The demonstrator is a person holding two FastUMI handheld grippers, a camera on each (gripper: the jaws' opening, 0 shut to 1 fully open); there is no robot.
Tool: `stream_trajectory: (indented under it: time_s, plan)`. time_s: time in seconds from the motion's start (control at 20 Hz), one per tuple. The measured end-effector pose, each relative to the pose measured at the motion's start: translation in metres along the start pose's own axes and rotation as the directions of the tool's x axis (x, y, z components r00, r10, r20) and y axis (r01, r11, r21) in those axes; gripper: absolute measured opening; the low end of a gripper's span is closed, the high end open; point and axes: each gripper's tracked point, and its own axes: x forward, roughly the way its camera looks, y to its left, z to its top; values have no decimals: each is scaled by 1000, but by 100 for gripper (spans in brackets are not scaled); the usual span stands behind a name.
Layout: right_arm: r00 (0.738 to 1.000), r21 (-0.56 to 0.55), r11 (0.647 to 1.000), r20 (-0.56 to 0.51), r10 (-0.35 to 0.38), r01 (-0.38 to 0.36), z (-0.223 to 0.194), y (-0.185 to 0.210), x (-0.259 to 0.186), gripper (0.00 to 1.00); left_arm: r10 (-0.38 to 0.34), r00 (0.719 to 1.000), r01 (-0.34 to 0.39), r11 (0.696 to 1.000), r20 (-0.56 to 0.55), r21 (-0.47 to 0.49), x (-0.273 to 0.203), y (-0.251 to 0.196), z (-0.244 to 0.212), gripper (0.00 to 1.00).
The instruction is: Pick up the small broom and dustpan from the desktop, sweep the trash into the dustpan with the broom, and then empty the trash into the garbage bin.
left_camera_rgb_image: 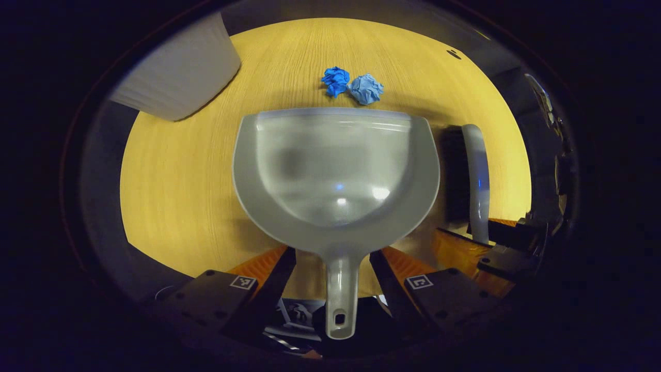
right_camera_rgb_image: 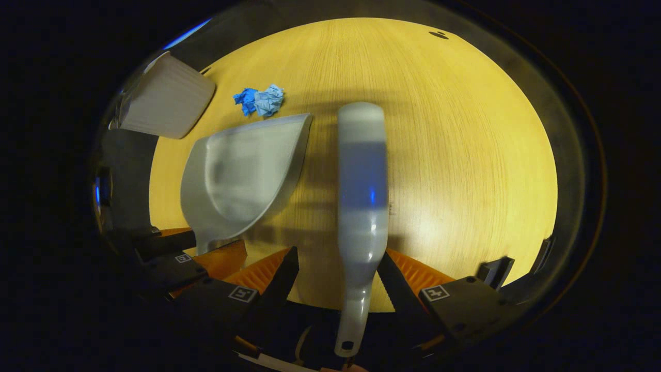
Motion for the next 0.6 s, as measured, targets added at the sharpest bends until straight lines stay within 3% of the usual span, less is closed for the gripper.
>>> stream_trajectory:
  time_s: [0.1,0.15,0.3,0.35,0.45,0.6]
  plan:
    - [999,10,999,-7,-31,31,3,0,7,99,1,1000,-1,1000,11,27,8,-2,4,88]
    - [999,6,999,-12,-45,45,3,0,10,88,-1,1000,1,1000,7,31,11,-4,5,88]
    - [995,6,995,-10,-99,99,5,-5,14,86,14,1000,-14,1000,3,26,13,-4,11,85]
    - [995,19,995,-22,-102,103,5,-5,16,93,13,1000,-14,1000,7,21,22,-3,12,84]
    - [993,51,992,-18,-116,116,6,-7,16,93,13,1000,-13,1000,5,-4,20,-2,14,83]
    - [990,24,990,-3,-138,138,6,-8,18,85,12,999,-11,1000,48,-18,21,-2,11,84]
